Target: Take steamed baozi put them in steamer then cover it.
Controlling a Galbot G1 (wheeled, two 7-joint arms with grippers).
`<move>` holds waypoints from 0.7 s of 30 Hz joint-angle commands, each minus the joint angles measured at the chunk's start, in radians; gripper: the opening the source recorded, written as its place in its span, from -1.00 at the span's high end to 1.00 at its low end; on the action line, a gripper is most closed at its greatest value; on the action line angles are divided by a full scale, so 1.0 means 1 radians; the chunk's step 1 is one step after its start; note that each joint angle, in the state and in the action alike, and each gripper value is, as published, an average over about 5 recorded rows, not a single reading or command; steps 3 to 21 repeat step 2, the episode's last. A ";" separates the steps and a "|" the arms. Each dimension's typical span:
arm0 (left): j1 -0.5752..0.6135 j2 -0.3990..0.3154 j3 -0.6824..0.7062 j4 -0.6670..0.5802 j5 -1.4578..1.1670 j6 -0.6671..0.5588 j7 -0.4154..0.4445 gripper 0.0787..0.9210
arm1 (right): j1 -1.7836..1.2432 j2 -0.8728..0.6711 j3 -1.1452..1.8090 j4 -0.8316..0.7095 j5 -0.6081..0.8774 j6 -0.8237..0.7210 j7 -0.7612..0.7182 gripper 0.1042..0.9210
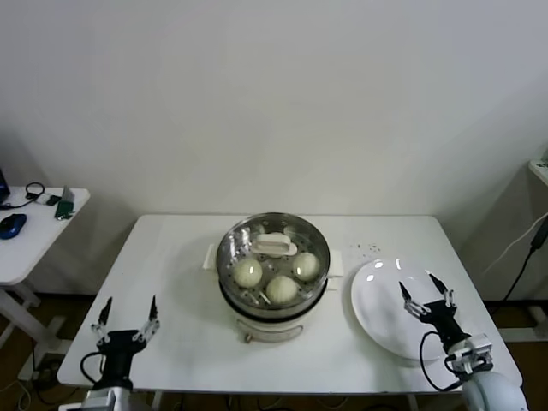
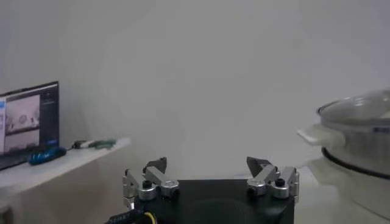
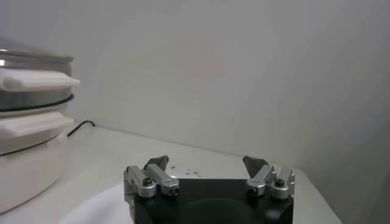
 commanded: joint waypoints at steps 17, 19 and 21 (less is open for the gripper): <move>0.025 -0.022 -0.039 0.046 -0.066 -0.071 0.052 -0.77 | -0.015 0.001 0.002 -0.007 -0.003 0.014 -0.015 -0.76; 0.025 -0.022 -0.039 0.046 -0.066 -0.071 0.052 -0.77 | -0.015 0.001 0.002 -0.007 -0.003 0.014 -0.015 -0.76; 0.025 -0.022 -0.039 0.046 -0.066 -0.071 0.052 -0.77 | -0.015 0.001 0.002 -0.007 -0.003 0.014 -0.015 -0.76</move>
